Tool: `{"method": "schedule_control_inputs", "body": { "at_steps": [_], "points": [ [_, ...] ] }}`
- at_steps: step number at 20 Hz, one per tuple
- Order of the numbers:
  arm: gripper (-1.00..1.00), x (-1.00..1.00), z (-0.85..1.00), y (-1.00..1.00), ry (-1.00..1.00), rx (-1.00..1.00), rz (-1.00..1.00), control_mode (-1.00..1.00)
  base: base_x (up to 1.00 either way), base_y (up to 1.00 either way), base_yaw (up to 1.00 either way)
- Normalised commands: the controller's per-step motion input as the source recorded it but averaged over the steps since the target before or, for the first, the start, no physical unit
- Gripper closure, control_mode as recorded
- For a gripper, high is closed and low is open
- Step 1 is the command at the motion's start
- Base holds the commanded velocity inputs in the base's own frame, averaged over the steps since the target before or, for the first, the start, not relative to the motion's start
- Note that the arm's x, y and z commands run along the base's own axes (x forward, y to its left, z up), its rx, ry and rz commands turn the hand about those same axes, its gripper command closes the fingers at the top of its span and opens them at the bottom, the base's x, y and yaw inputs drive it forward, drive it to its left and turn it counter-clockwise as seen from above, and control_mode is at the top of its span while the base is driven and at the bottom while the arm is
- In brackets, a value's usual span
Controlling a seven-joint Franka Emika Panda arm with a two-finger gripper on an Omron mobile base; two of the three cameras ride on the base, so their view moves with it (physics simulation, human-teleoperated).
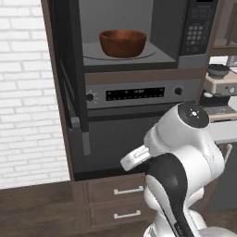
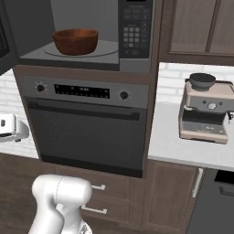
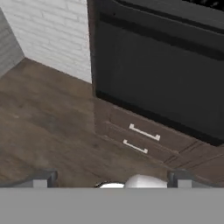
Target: Pick the lemon from the sink and place it in the bowl. Then pick the bowl and place it in the microwave. Then close the microwave door and press the start button.
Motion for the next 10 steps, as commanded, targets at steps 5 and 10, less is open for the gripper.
{"method": "schedule_control_inputs", "body": {
  "at_steps": [5, 10],
  "points": [
    [-1.00, -0.99, -0.06, 0.32, -0.35, -0.53, 0.31, -1.00, 0.00, 0.00, 0.00],
    [-1.00, -0.28, -0.21, 0.89, -0.22, -0.32, 0.15, -1.00, 0.00, 0.00, 0.00]
  ]
}}
